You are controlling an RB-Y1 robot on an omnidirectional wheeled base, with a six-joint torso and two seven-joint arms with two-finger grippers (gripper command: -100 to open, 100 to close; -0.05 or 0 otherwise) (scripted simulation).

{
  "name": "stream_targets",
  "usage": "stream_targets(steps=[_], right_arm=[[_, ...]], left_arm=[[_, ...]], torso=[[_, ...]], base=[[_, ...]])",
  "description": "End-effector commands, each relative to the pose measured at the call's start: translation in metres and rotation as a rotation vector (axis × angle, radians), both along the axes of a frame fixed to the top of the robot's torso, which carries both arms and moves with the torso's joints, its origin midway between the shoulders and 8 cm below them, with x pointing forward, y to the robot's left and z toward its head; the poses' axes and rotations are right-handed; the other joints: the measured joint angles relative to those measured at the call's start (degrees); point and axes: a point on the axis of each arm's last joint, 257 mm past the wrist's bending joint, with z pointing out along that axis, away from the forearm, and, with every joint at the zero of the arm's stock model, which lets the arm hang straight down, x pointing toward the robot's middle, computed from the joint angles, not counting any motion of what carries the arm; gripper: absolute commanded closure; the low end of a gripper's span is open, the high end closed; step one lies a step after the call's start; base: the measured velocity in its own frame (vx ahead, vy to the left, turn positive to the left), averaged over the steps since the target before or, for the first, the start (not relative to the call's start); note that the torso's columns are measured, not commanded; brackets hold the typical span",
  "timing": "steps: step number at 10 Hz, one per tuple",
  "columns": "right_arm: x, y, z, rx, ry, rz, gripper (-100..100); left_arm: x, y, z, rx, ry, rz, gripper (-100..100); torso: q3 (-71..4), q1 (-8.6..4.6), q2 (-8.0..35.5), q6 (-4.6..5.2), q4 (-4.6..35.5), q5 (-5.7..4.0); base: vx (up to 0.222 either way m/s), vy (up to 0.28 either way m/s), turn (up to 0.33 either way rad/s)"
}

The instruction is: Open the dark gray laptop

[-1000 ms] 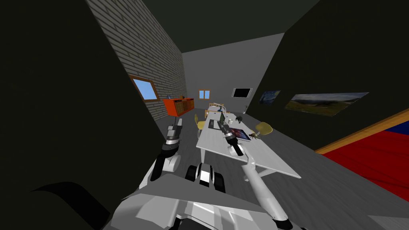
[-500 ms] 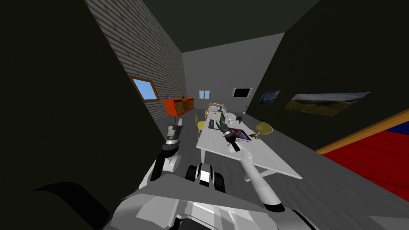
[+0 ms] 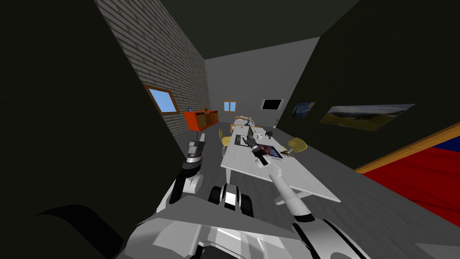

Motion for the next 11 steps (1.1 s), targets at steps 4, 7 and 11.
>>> stream_targets(steps=[4,7,11], right_arm=[[0.032,-0.015,-0.024,-0.204,-0.002,-0.071,-100],[0.054,-0.03,-0.033,-0.355,-0.012,-0.123,-100],[0.082,-0.057,-0.038,-0.555,-0.031,-0.195,-100]], left_arm=[[0.0,0.0,0.0,0.0,0.0,0.0,0],[0.0,0.0,0.0,0.0,0.0,0.0,0],[0.0,0.0,0.0,0.0,0.0,0.0,0]], torso=[[0.0,0.0,0.0,0.0,0.0,0.0],[-0.01,0.01,-0.01,0.0,0.0,0.0],[0.01,0.0,0.01,0.0,-0.01,-0.01]], base=[[0.007,0.006,-0.002],[0.01,0.006,-0.003],[0.007,0.005,-0.002]])
